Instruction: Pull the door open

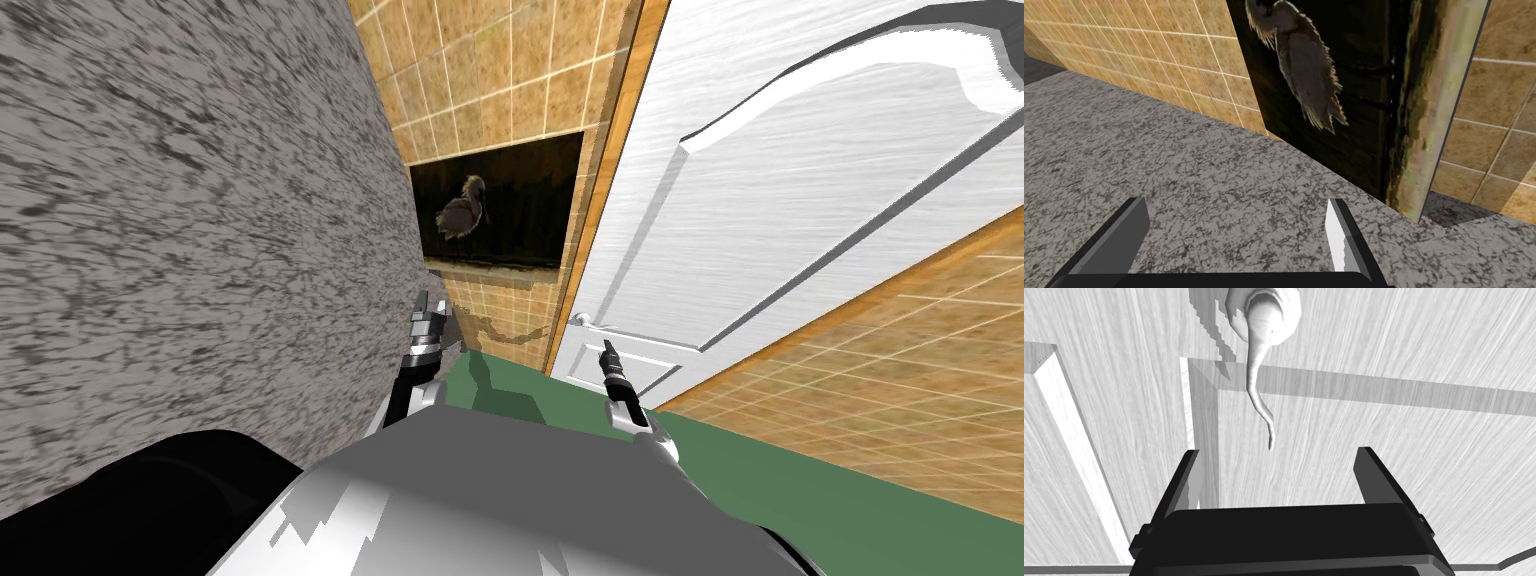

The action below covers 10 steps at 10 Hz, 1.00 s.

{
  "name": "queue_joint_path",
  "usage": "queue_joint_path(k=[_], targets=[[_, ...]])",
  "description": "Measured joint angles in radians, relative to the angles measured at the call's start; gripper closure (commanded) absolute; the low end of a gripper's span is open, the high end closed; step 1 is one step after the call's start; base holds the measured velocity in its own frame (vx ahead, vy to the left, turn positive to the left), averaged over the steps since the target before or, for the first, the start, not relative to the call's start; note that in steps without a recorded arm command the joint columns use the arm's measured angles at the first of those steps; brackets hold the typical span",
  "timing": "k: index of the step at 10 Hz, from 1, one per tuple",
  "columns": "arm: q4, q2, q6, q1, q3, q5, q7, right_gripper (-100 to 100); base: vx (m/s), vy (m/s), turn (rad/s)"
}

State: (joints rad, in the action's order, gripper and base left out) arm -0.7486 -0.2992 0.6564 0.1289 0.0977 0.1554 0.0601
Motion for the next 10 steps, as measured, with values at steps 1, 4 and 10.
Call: queue_joint_path(k=[1, 4, 10], targets=[[0.015, 0.000, 0.003, 0.006, 0.002, 0.002, -0.001, -100, -0.007, -0.008, 0.031], [0.010, -0.007, -0.003, -0.005, 0.024, 0.013, -0.006, -100, 0.150, -0.022, 0.172], [0.058, -0.039, 0.030, -0.023, 0.092, 0.048, -0.006, -100, 0.152, -0.048, 0.159]])
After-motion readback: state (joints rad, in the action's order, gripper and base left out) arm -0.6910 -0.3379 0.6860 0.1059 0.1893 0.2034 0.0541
